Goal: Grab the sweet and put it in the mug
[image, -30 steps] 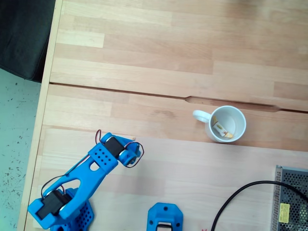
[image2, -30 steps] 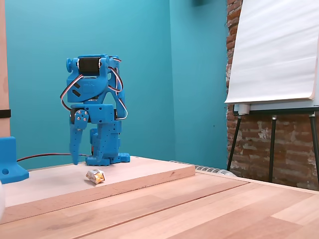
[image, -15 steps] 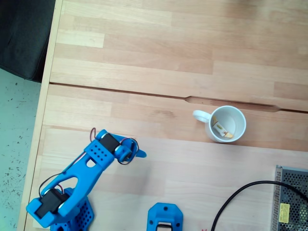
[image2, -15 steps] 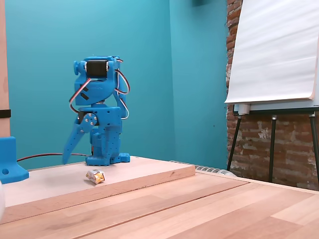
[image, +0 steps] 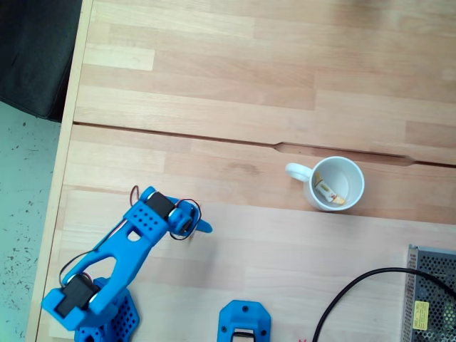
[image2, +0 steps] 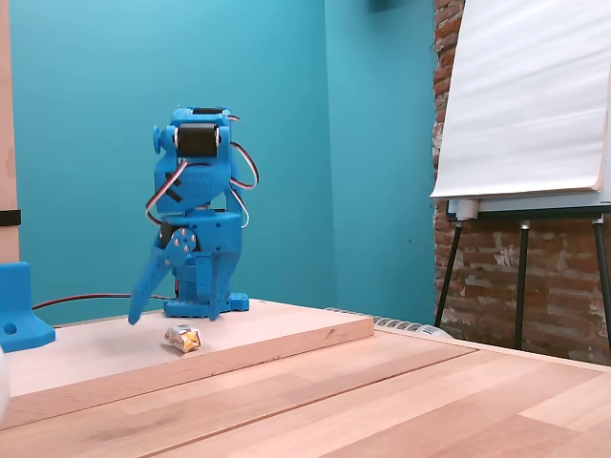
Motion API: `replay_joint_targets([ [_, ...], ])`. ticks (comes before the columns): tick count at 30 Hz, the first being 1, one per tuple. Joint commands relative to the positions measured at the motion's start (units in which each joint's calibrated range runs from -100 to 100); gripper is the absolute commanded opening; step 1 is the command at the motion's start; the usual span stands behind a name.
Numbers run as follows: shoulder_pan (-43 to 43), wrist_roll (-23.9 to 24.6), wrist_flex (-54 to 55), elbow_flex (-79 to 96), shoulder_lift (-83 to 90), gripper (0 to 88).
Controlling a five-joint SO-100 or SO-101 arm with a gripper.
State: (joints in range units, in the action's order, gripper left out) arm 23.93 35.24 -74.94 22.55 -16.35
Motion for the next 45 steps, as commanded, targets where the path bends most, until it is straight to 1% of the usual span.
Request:
replay_joint_targets([
  [1,0.18,0.44,0.18,-2.74,-1.55,39.9],
  [10,0.04,0.59,0.1,-7.92,-7.75,38.9],
  [35,-0.54,0.29,0.18,-10.68,-10.76,38.7],
  [38,-0.47,0.29,0.18,-10.95,-10.76,35.8],
  [45,-0.4,0.63,0.1,-11.48,-10.67,23.2],
])
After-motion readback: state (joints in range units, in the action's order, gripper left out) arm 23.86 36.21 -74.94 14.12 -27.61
